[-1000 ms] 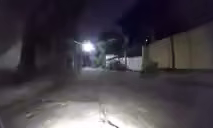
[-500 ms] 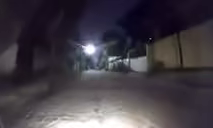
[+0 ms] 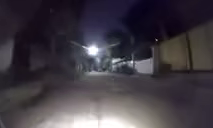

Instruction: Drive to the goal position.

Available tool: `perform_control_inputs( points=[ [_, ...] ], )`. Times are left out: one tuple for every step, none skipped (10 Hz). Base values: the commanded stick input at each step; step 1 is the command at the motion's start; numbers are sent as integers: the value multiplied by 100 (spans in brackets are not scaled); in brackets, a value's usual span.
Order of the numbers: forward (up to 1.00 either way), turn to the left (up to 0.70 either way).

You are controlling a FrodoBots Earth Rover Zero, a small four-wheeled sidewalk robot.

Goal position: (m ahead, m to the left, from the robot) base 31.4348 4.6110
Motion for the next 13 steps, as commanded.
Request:
perform_control_inputs(
  points=[
    [38,0],
    [77,0],
    [100,0],
    [100,0],
    [100,0],
    [100,0],
    [100,0],
    [100,0],
    [100,0],
    [100,0],
    [100,0],
    [100,0],
    [100,0]
  ],
)
